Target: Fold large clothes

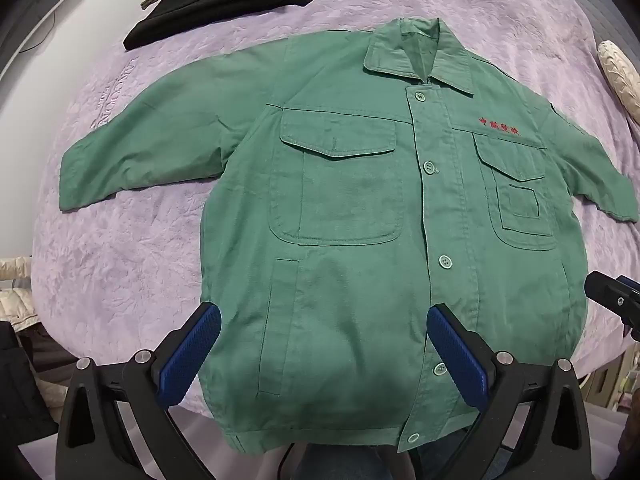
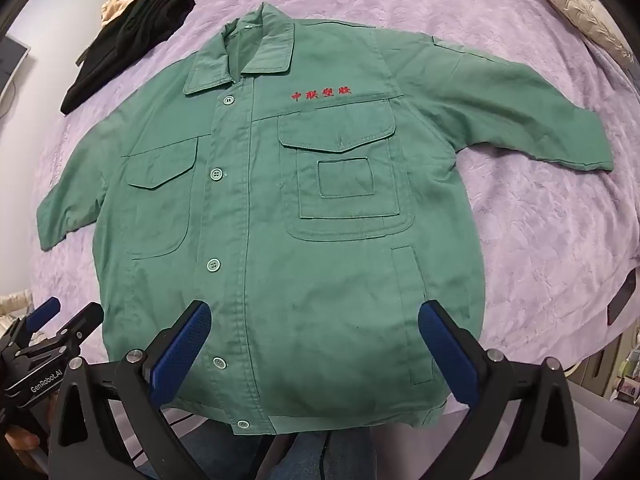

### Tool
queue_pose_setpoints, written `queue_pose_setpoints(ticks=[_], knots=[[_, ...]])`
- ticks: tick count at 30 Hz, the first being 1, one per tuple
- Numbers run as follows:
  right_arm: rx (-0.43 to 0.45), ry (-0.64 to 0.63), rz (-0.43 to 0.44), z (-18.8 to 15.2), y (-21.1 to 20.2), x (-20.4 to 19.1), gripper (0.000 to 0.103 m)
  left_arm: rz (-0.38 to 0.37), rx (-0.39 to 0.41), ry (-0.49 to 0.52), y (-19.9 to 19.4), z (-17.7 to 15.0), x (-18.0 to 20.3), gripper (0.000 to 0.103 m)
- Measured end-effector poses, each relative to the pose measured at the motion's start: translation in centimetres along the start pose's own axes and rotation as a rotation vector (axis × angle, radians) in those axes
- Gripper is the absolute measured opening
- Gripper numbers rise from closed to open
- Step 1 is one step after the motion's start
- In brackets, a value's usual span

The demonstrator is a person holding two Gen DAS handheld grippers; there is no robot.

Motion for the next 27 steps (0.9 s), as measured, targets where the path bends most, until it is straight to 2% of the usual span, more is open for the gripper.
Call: queue_pose_setpoints(ticks=[17,27], knots=[[-0.006,-0.013,-0.002,-0.1,0.0,-0.6,0.103,0.002,0.006,0.003,-0.2,0.0,0.1,0.103],[0.008,-0.043,-0.035,0.1,-0.4,-1.1,0.103,0.008,-0.009,0.007,0.0,-0.3,-0.1,0.103]])
Point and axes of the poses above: each gripper's, at about its wrist camera, not at the fingertips, and y roughly the way its jaws point, x to its right, z to its top, the point moved 6 cm from there along y, roughly the way its jaws point, and after that the axes turned 6 degrees about -y, right-handed, at the moved point
